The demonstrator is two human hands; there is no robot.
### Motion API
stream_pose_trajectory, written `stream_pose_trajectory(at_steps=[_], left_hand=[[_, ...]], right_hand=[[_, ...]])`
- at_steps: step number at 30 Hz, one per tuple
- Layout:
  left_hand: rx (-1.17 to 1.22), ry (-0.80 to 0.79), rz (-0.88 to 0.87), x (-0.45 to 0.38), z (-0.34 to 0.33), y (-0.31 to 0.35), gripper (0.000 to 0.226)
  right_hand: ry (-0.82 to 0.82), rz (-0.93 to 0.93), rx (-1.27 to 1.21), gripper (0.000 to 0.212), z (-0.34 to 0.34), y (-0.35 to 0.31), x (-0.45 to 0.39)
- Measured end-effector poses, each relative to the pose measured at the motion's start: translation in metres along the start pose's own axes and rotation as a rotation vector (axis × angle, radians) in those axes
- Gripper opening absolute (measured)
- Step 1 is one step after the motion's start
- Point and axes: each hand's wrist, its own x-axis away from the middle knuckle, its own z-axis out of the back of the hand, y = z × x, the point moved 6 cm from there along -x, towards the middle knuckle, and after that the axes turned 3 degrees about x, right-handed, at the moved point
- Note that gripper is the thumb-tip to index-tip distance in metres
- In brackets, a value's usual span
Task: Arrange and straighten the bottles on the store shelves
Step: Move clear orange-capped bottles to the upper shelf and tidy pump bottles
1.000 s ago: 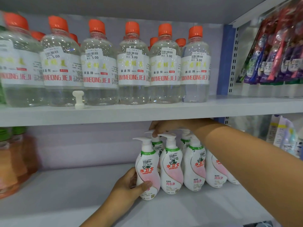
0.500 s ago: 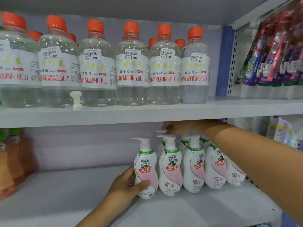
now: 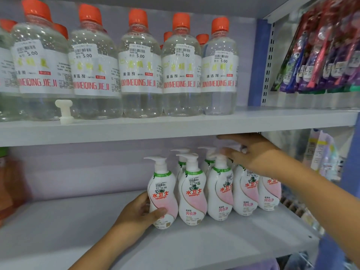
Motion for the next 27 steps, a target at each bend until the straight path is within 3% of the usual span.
stream_pose_trajectory(at_steps=[3, 5, 8, 12, 18, 27], left_hand=[[0.023, 0.087, -0.02, 0.004, 0.001, 0.0, 0.072], [-0.029, 0.148, -0.041, 0.007, 0.0, 0.002, 0.066], [-0.058, 0.235, -0.01, 0.011, -0.006, -0.001, 0.051], [-0.027, 0.303, -0.001, 0.015, -0.012, -0.003, 0.045], [-0.006, 0.331, 0.014, 0.023, -0.017, 0.004, 0.051], [-0.074, 0.491, 0.063, 0.04, -0.026, 0.022, 0.058]], right_hand=[[0.61, -0.013, -0.155, 0.032, 0.017, 0.05, 0.066], [0.774, -0.184, -0.259, 0.037, -0.002, 0.095, 0.1], [0.587, -0.469, -0.453, 0.06, -0.052, 0.147, 0.111], [0.379, -0.471, -0.481, 0.069, -0.079, 0.171, 0.103], [0.401, -0.478, -0.42, 0.039, -0.084, 0.192, 0.098], [0.357, -0.472, -0.396, 0.053, -0.084, 0.189, 0.103]])
